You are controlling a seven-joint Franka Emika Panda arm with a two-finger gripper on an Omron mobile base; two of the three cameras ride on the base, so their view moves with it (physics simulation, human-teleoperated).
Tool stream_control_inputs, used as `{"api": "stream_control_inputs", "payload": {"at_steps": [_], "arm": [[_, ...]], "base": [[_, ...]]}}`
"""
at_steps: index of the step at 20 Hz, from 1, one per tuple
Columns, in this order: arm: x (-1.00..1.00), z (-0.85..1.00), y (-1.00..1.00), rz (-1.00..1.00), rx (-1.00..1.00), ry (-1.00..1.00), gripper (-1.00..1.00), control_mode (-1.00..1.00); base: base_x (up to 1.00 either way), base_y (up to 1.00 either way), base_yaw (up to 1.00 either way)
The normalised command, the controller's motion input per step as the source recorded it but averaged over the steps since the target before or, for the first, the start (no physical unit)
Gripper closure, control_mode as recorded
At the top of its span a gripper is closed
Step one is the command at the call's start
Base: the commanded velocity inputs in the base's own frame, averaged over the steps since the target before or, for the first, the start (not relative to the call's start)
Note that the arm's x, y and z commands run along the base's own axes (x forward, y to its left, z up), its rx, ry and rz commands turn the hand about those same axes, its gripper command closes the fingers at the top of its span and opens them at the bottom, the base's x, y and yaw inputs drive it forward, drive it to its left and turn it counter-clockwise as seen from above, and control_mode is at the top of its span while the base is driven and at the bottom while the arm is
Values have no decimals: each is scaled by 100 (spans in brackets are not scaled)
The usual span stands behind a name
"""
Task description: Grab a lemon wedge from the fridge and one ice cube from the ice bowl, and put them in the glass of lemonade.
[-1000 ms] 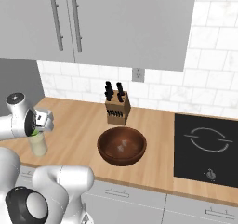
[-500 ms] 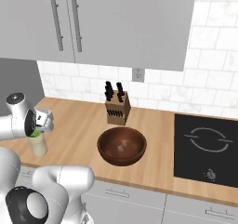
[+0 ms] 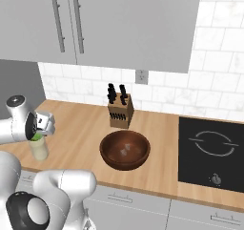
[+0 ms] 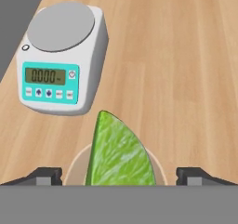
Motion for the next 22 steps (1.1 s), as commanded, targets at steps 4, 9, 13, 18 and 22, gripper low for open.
{"api": "stream_control_inputs", "payload": {"at_steps": [4, 9, 13, 18, 22], "arm": [[-6, 29, 0, 0, 0, -3, -100, -100], [-2, 63, 0, 0, 0, -3, -100, -100], [-1, 38, -2, 0, 0, 0, -100, -100], [-11, 6, -2, 0, 1, 0, -100, -100], [-40, 0, -1, 0, 0, -2, -100, -100]], "base": [[0, 0, 0], [0, 0, 0], [0, 0, 0], [0, 0, 0], [0, 0, 0]]}}
